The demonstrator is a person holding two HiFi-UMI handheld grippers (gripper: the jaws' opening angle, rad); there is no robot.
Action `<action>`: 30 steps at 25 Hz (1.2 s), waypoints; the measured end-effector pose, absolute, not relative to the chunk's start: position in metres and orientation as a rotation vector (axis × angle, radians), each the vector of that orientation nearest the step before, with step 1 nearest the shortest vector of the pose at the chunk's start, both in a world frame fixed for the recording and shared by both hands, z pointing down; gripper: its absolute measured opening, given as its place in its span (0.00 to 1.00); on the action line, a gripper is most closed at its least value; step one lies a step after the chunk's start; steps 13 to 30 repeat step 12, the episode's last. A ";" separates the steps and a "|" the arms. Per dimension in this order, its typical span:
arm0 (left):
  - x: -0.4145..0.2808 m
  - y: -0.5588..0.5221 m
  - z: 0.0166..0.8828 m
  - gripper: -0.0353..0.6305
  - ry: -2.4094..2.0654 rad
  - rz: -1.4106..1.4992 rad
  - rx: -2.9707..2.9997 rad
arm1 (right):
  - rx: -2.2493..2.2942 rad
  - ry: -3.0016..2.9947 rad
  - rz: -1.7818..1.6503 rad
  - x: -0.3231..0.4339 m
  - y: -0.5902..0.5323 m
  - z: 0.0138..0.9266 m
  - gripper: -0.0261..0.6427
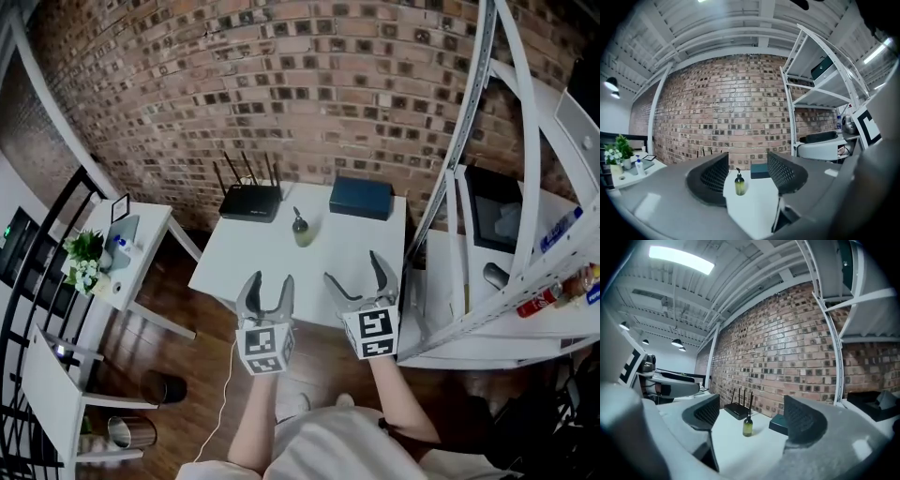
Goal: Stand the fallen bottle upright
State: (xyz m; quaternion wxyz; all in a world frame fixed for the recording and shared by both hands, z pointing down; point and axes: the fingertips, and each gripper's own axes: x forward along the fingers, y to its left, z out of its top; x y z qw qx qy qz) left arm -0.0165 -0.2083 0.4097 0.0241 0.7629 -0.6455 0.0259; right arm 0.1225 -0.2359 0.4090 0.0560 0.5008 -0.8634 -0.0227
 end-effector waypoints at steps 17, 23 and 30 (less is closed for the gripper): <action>-0.048 -0.192 0.405 0.45 -1.960 0.050 2.360 | 1.533 -2.572 -0.110 0.089 -0.217 0.415 0.64; -0.048 -0.192 0.405 0.45 -1.960 0.050 2.360 | 1.533 -2.572 -0.110 0.089 -0.217 0.415 0.64; -0.048 -0.192 0.405 0.45 -1.960 0.050 2.360 | 1.533 -2.572 -0.110 0.089 -0.217 0.415 0.64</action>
